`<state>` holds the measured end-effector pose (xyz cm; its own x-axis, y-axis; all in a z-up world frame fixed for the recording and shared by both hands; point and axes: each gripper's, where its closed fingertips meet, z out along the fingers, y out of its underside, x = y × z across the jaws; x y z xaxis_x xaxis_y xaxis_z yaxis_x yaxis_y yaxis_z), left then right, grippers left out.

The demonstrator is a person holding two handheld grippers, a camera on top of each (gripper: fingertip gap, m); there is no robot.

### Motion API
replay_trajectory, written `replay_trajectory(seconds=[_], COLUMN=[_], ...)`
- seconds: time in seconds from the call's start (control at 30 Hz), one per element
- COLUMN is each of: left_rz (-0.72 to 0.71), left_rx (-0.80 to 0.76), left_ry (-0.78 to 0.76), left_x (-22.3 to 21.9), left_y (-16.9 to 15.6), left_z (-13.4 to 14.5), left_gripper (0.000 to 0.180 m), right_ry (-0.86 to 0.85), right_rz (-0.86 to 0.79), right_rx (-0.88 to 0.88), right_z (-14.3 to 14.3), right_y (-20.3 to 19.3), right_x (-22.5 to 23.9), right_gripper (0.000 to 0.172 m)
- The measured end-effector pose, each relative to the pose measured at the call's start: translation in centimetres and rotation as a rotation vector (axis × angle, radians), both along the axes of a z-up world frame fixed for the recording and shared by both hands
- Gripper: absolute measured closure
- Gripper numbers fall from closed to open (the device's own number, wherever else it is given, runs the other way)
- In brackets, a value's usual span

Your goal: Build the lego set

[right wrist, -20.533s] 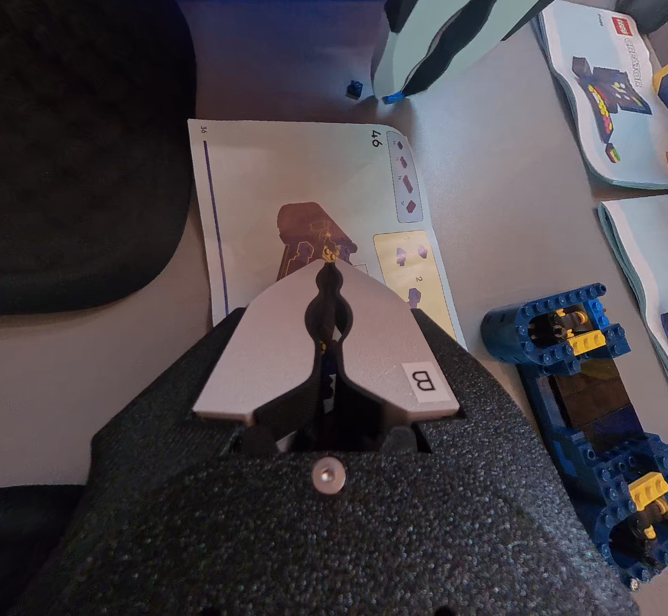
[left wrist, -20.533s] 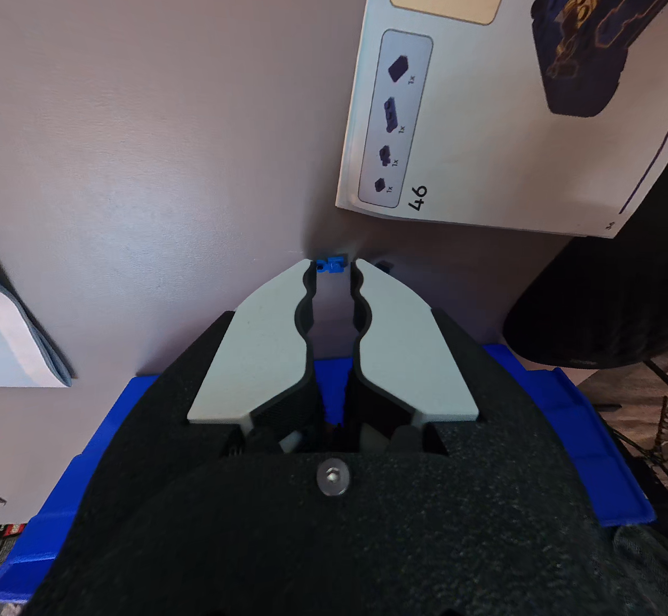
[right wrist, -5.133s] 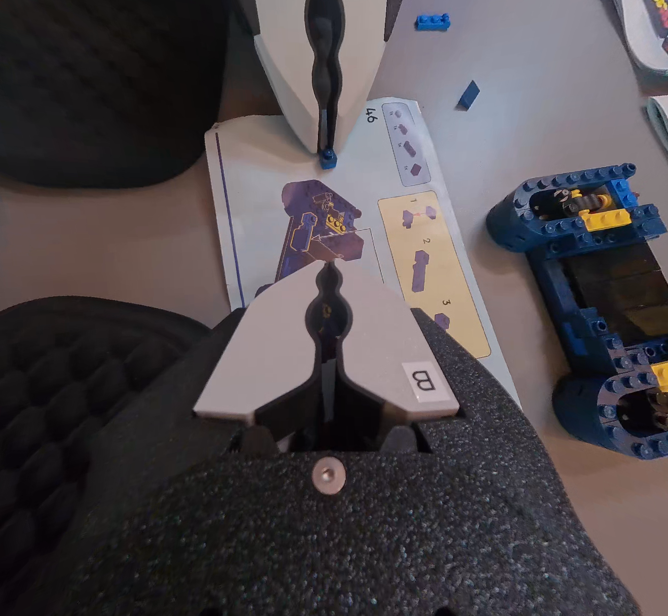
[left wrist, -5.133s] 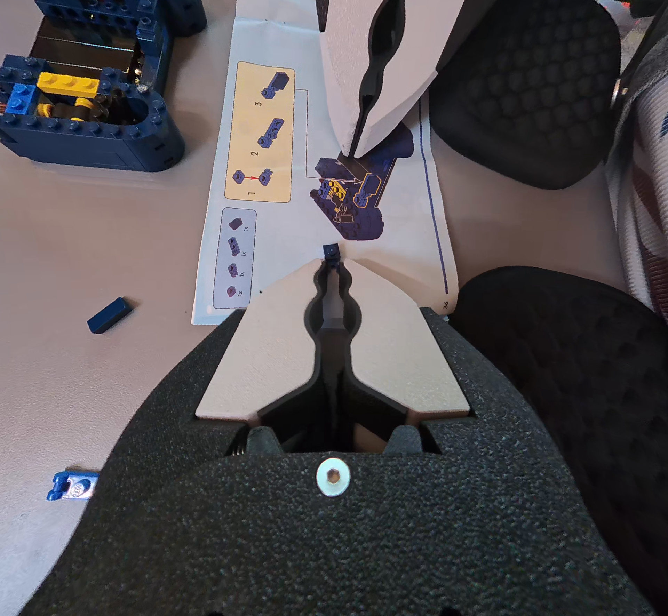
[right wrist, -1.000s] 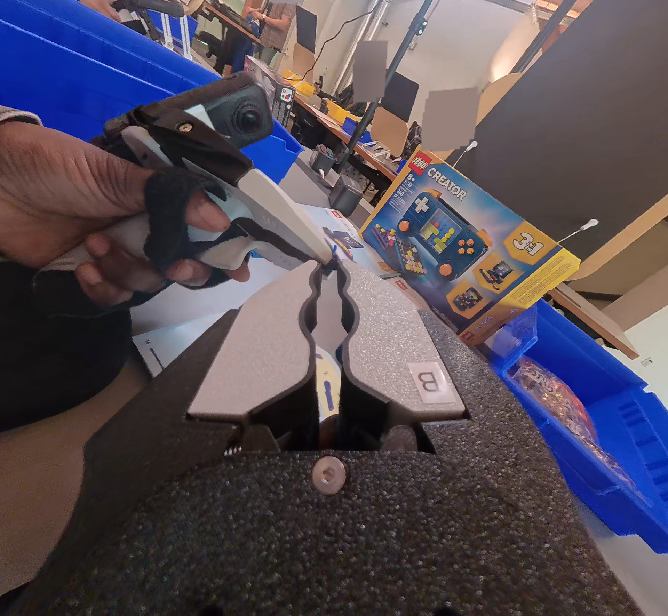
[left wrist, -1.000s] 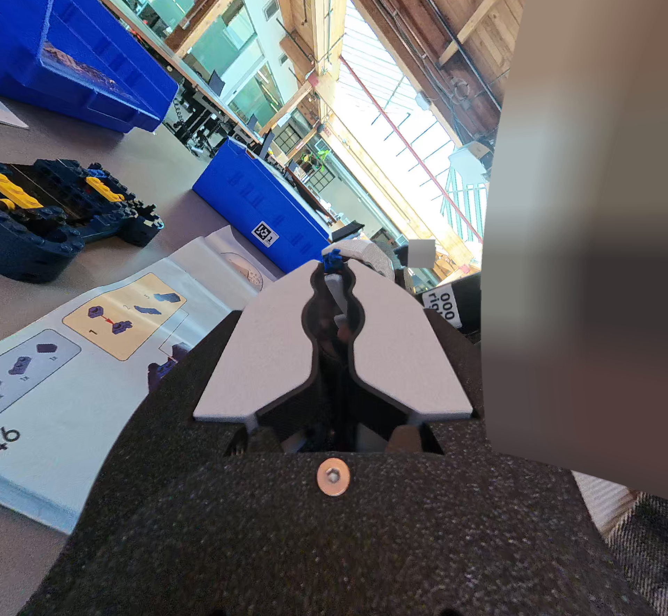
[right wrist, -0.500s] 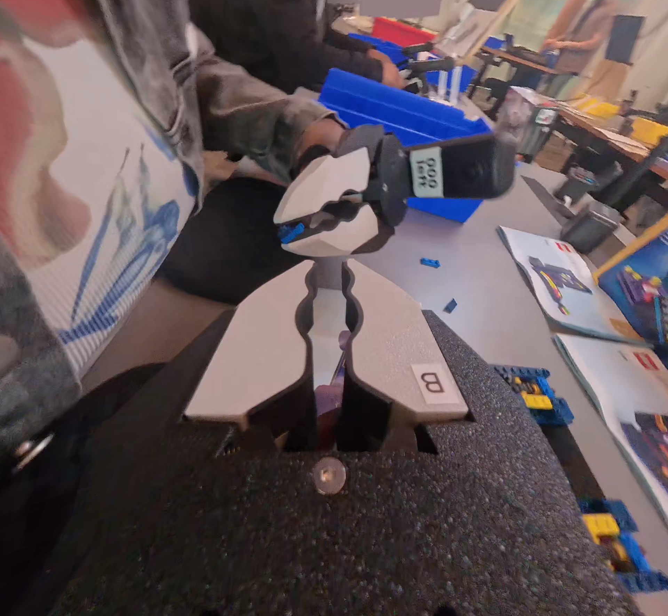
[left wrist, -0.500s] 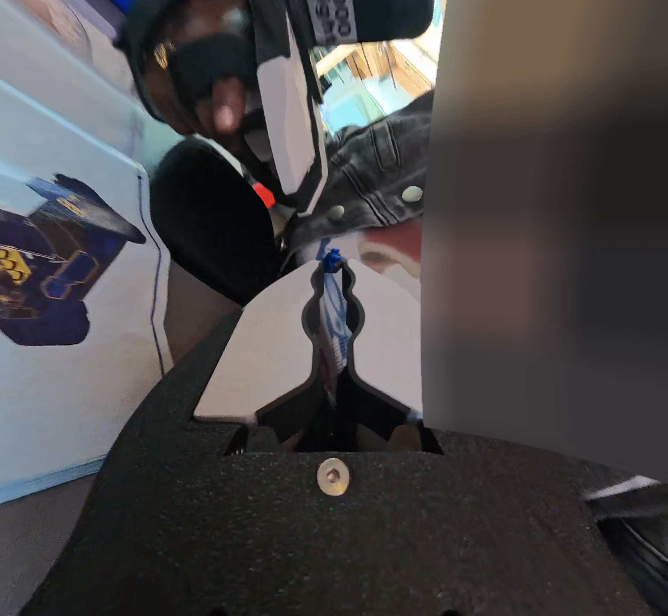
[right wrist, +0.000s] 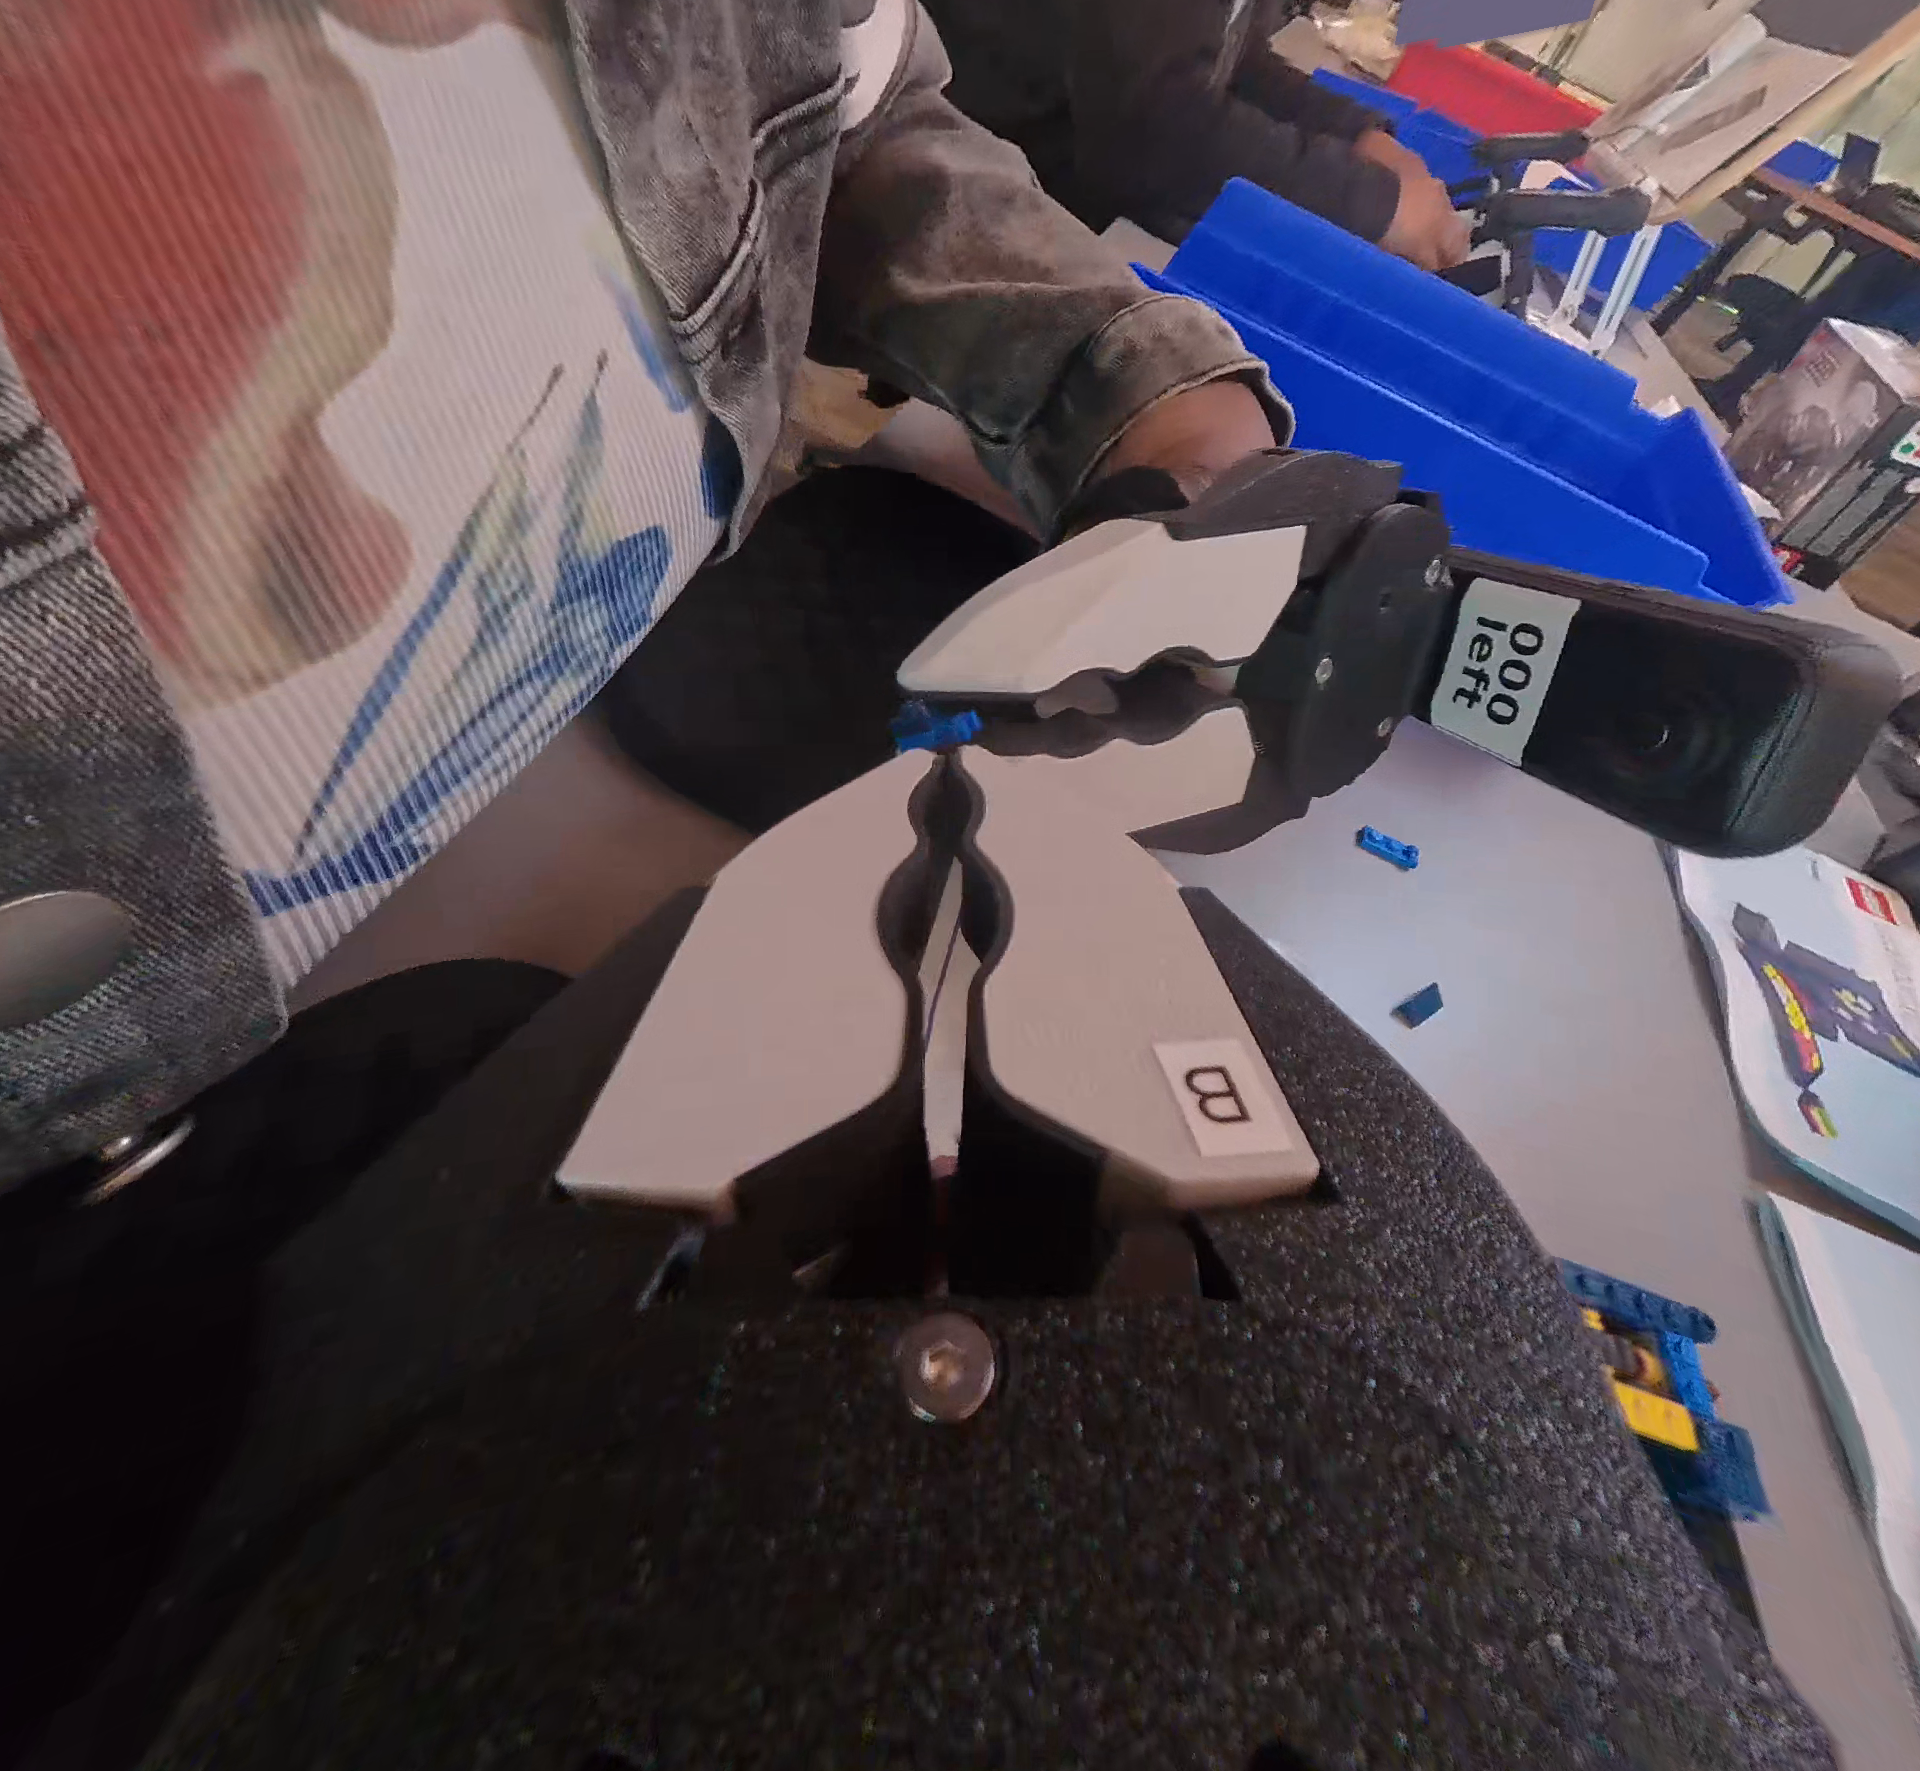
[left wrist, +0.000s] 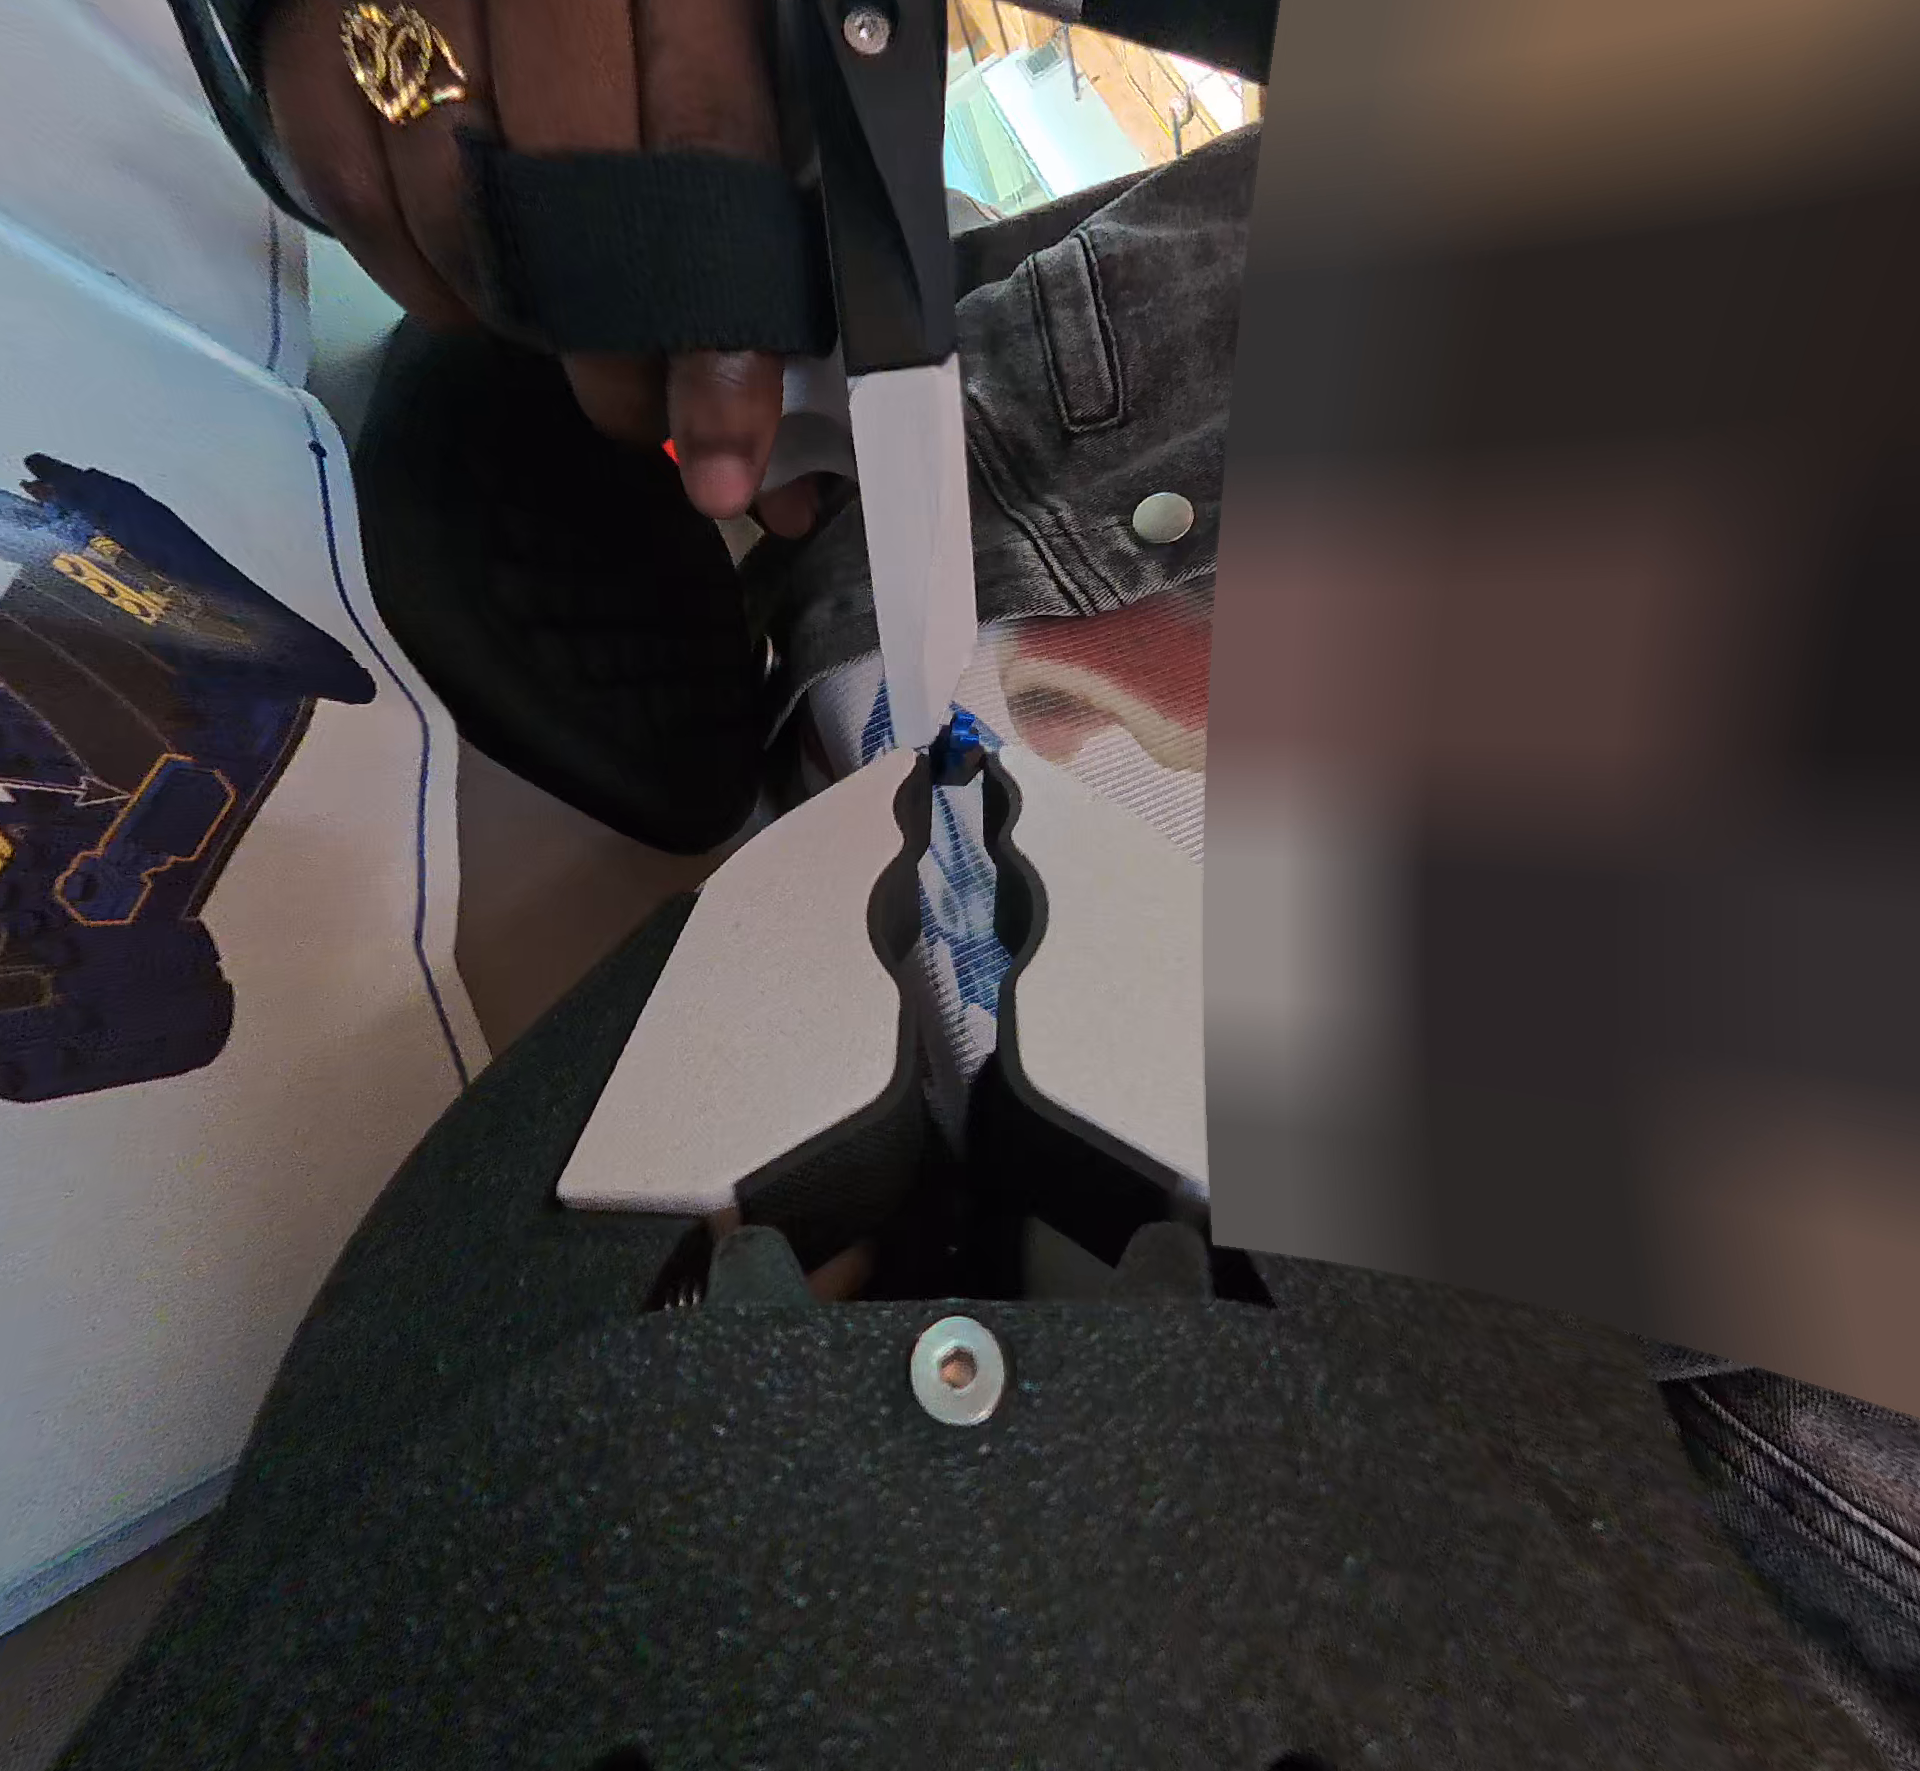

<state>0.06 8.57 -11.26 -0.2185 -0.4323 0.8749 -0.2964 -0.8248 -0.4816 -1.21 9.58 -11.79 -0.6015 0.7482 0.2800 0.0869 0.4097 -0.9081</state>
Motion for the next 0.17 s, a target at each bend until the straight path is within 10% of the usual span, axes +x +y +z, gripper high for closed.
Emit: replay_trajectory(seconds=[0.03,0.17], left_rz=[0.003,-0.006], left_rx=[-0.003,-0.015], left_ry=[0.004,0.004], left_x=[-0.09,-0.37], left_y=[0.14,0.48], left_z=[-0.14,-0.38], left_gripper=[0.172,0.172], right_ry=[0.001,-0.023], right_rz=[-0.014,-0.060], right_rx=[-0.005,-0.046], right_z=[-0.19,-0.83], right_y=[0.09,0.72], right_x=[-0.05,-0.14], right_gripper=[0.172,0.172])
